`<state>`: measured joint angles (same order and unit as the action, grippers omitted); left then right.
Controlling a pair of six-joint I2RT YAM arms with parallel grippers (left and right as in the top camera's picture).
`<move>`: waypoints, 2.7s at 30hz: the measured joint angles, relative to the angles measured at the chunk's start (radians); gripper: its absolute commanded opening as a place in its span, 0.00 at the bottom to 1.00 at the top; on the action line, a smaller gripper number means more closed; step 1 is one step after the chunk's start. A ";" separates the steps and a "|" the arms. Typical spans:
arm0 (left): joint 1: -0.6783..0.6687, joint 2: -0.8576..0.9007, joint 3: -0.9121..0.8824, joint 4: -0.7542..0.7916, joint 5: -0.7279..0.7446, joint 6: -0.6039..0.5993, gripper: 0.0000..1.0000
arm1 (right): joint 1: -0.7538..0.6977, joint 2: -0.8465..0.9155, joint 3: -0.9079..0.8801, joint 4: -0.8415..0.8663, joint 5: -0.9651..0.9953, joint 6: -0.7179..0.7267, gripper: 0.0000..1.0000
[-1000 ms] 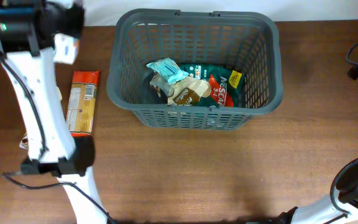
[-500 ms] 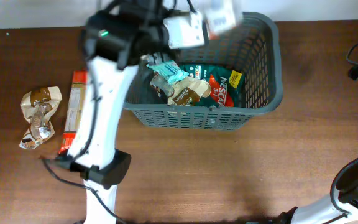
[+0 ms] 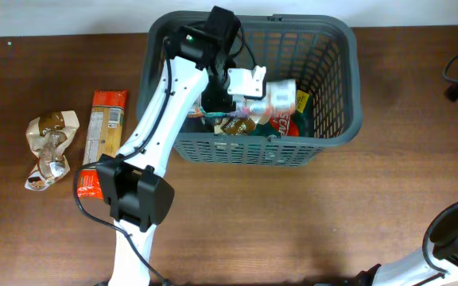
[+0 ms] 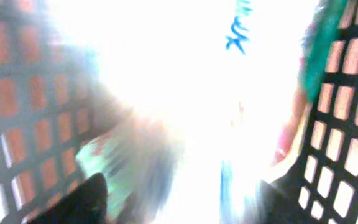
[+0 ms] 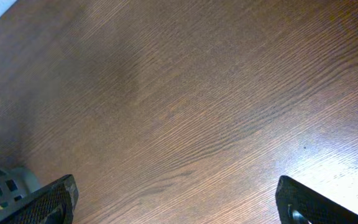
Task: Pack container
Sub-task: 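Lift the tissue stack with the left gripper and place it in the basket, then move the left gripper to the pasta package and grasp it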
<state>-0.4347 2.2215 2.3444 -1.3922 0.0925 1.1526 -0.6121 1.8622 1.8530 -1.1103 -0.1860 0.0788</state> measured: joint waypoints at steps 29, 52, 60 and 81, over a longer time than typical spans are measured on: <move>0.557 -0.443 -0.072 -0.128 -0.297 -0.628 0.74 | 0.000 0.000 0.000 0.000 0.000 0.000 0.99; 0.713 -0.185 -0.809 0.346 -0.111 -0.862 0.80 | 0.000 0.000 0.000 0.000 0.000 0.000 0.99; 0.713 -0.100 -0.809 0.427 -0.138 -0.872 0.64 | 0.000 0.000 0.000 0.000 0.000 0.000 0.99; 0.704 0.000 -0.114 -0.077 -0.149 -0.839 0.01 | 0.000 0.000 0.000 0.000 0.000 0.000 0.99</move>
<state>0.2691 2.2215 2.2299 -1.4693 -0.0563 0.3138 -0.6121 1.8622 1.8530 -1.1099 -0.1864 0.0784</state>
